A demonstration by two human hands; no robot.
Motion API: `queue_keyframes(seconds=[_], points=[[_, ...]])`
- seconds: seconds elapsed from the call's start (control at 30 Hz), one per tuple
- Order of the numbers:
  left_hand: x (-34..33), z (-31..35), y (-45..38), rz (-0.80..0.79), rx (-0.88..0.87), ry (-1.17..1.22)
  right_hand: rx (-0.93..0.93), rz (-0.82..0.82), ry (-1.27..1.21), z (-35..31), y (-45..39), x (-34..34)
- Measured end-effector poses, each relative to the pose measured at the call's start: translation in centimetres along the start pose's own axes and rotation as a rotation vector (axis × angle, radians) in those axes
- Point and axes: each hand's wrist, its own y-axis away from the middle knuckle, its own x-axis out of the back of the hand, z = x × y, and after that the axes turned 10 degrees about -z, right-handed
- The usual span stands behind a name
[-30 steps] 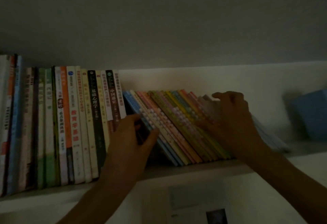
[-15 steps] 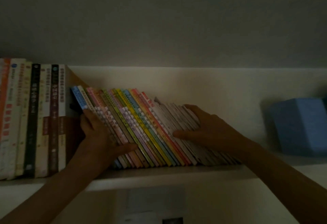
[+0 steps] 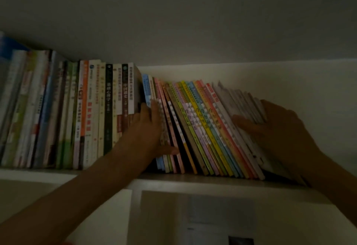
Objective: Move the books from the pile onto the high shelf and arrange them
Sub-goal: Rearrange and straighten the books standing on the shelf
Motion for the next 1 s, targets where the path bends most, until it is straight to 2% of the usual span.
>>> queue_keyframes(seconds=[0.07, 0.23, 0.3, 0.37, 0.47, 0.57, 0.63, 0.67, 0.77, 0.87, 0.93, 1.0], points=[[-0.2, 0.5, 1.1, 0.036, 0.041, -0.121, -0.009, 0.046, -0.030, -0.2, -0.2, -0.9], [-1.2, -0.4, 2.7, 0.393, -0.126, -0.259, -0.052, 0.028, 0.042, -0.6, -0.3, -1.8], [-0.5, -0.7, 2.3, 0.349, -0.155, -0.204, -0.078, -0.024, 0.059, -0.8, -0.2, -1.5], [0.1, -0.6, 1.7, 0.320, -0.109, -0.130, -0.100, -0.074, 0.027, -1.2, -0.1, -1.1], [-0.7, -1.5, 0.6, 0.307, -0.089, -0.159, -0.110, -0.080, 0.016, -1.4, 0.1, -0.9], [-0.9, -1.9, 0.1, 0.272, -0.104, -0.222, -0.106, -0.009, 0.031, -1.6, 0.4, -1.5], [-0.5, -2.4, -0.2, 0.303, -0.132, -0.254, -0.106, 0.056, 0.025, -2.0, 0.5, -2.0], [-0.5, -2.9, -0.5, 0.334, -0.152, -0.238, -0.113, 0.089, 0.018, -2.3, 0.4, -2.4], [-0.3, -3.9, -0.9, 0.205, -0.133, -0.213, -0.135, 0.193, -0.012, -3.8, -0.3, -4.1], [-0.6, -4.1, -0.7, 0.204, -0.149, -0.082, -0.144, 0.248, 0.055, -4.8, -0.9, -5.9], [-0.8, -3.5, 0.0, 0.255, -0.202, 0.020, -0.147, 0.179, 0.082, -5.1, -1.0, -6.0], [-0.7, -2.6, 0.3, 0.268, -0.274, 0.058, -0.146, 0.011, -0.015, -4.6, -1.4, -4.8]])
